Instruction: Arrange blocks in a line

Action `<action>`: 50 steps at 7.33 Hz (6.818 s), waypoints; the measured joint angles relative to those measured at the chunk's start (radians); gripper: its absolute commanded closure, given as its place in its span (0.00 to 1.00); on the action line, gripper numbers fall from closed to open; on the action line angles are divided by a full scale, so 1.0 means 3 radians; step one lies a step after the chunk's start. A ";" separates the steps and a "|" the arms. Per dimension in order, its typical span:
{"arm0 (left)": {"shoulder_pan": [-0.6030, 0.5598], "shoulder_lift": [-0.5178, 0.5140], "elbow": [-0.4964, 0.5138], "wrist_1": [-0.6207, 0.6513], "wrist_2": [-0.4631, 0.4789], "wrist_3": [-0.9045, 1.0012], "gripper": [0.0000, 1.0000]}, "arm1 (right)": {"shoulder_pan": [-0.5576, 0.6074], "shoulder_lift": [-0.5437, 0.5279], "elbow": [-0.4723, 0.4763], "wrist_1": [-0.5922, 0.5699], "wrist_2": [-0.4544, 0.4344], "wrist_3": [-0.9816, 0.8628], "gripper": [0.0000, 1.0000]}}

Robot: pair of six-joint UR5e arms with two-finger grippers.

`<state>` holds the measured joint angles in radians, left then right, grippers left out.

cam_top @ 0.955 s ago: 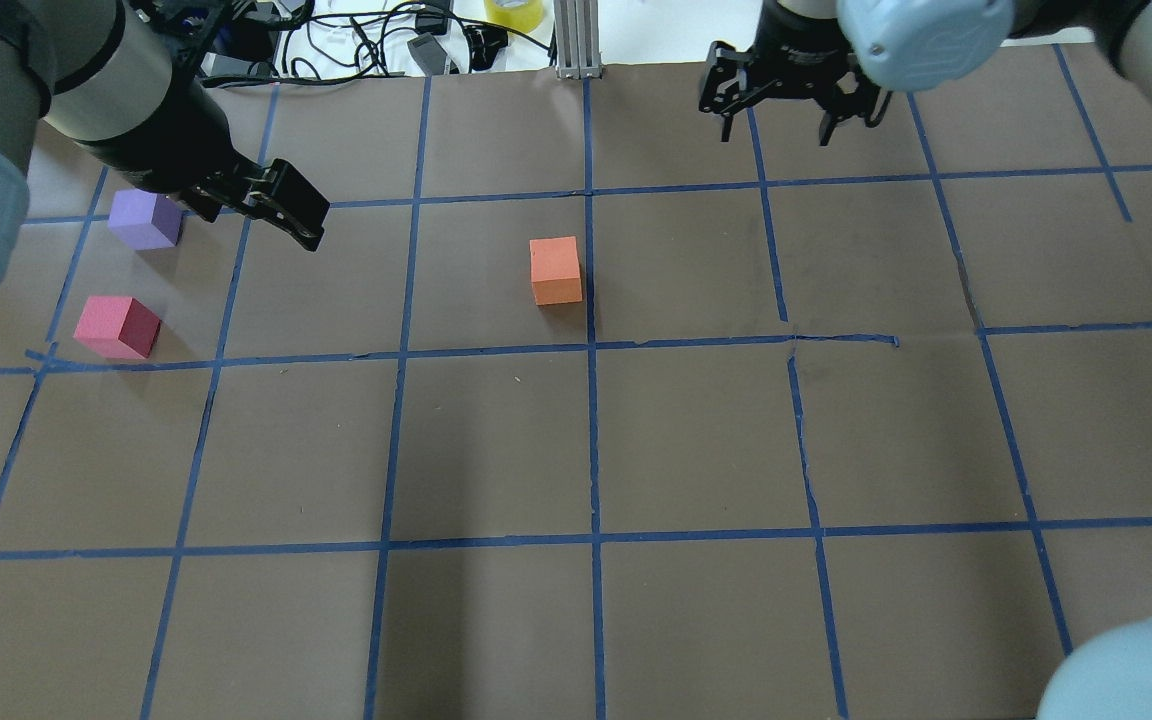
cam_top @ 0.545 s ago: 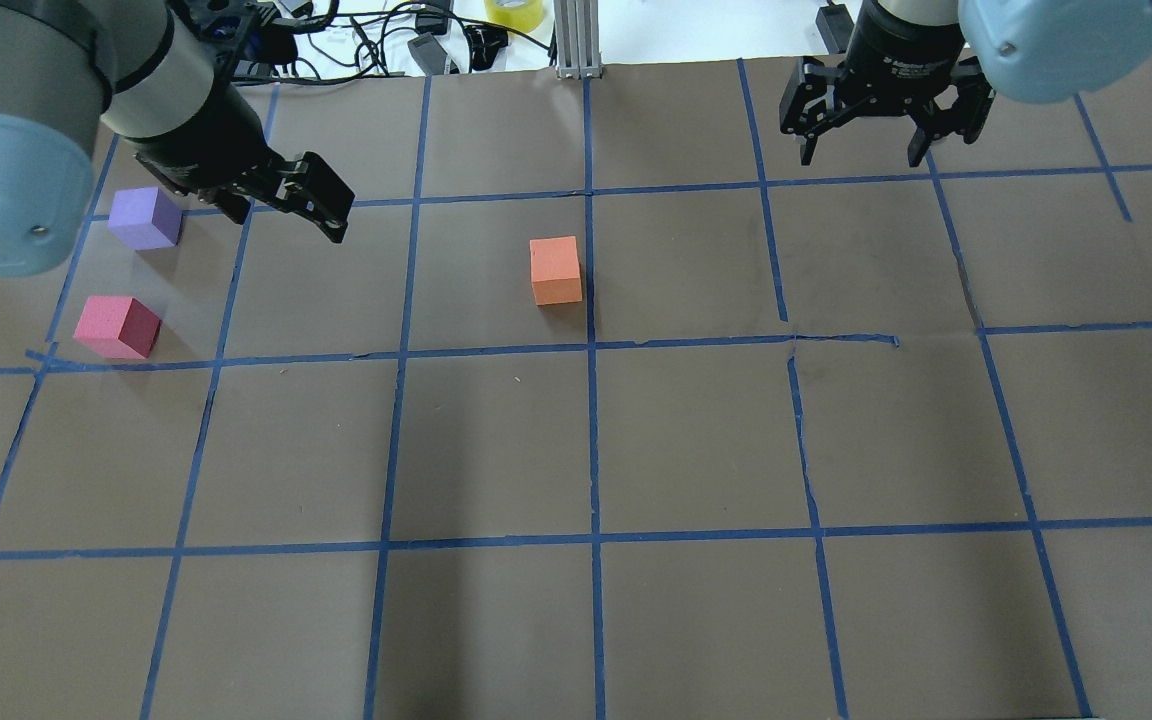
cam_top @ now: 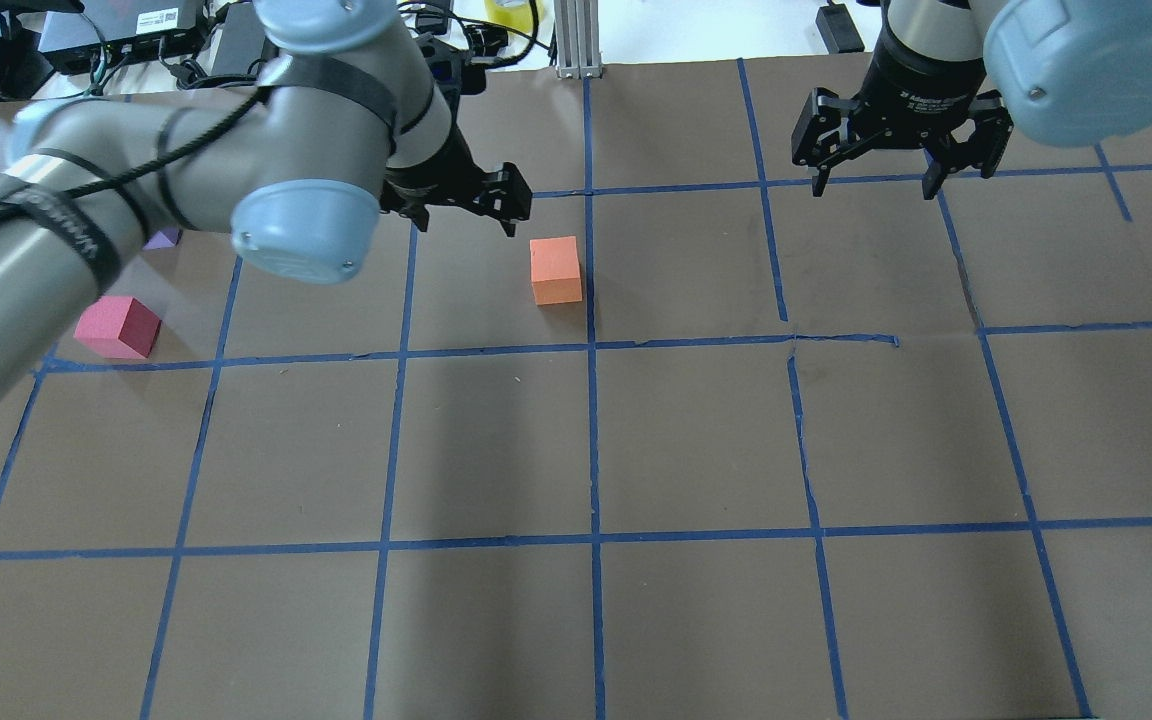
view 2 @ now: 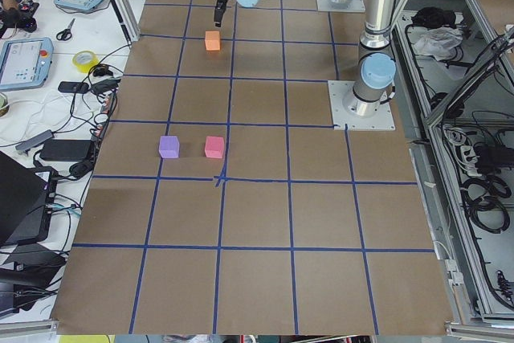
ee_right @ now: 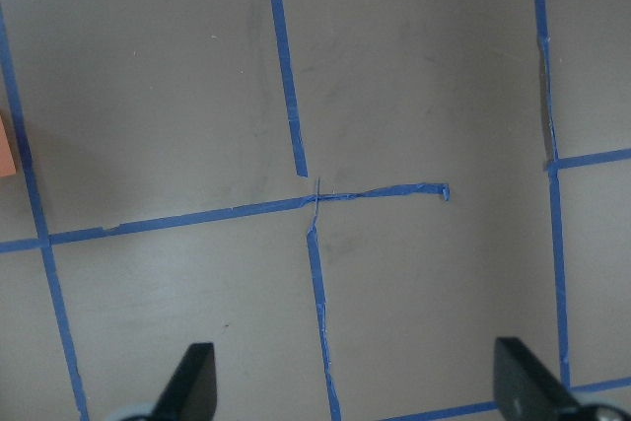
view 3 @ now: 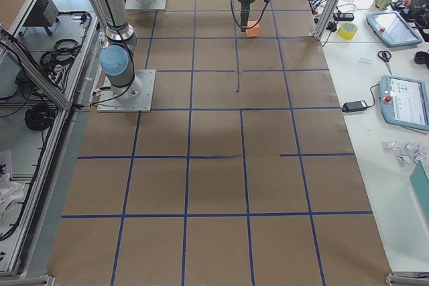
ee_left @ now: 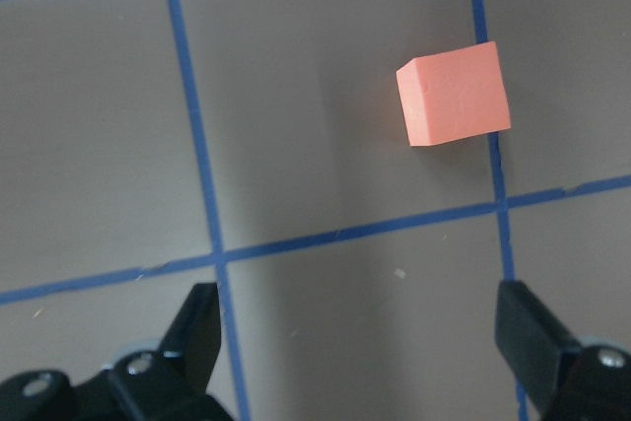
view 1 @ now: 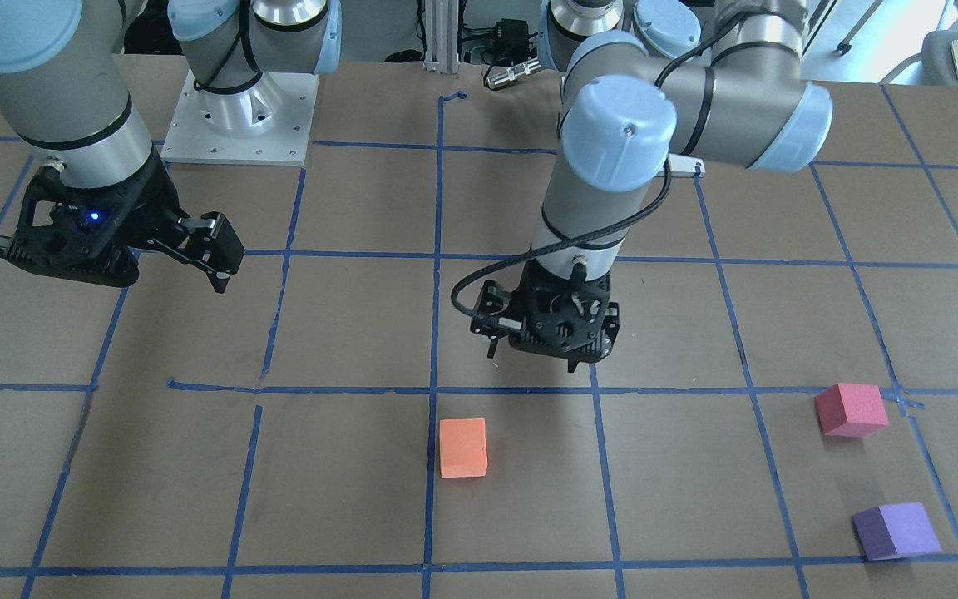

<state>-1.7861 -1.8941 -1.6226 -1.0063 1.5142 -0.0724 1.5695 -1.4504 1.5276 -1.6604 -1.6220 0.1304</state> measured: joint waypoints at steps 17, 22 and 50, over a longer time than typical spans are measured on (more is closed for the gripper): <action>0.0020 -0.0887 0.0354 0.0444 -0.0022 -0.0289 1.00 | 0.0010 -0.0496 0.0062 0.0208 0.0161 -0.0541 0.00; 0.1178 -0.0458 0.0691 -0.0531 -0.0346 0.0579 1.00 | 0.0015 -0.0499 0.0062 0.0212 0.0147 -0.0542 0.00; 0.2072 -0.0500 0.0349 -0.0195 0.0181 0.2282 0.11 | -0.0006 -0.0491 0.0062 0.0193 0.0126 -0.0542 0.00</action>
<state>-1.1646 -2.0442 -1.5178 -1.0647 1.5685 0.6123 1.5678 -1.5977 1.5462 -1.6025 -1.5842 -0.0323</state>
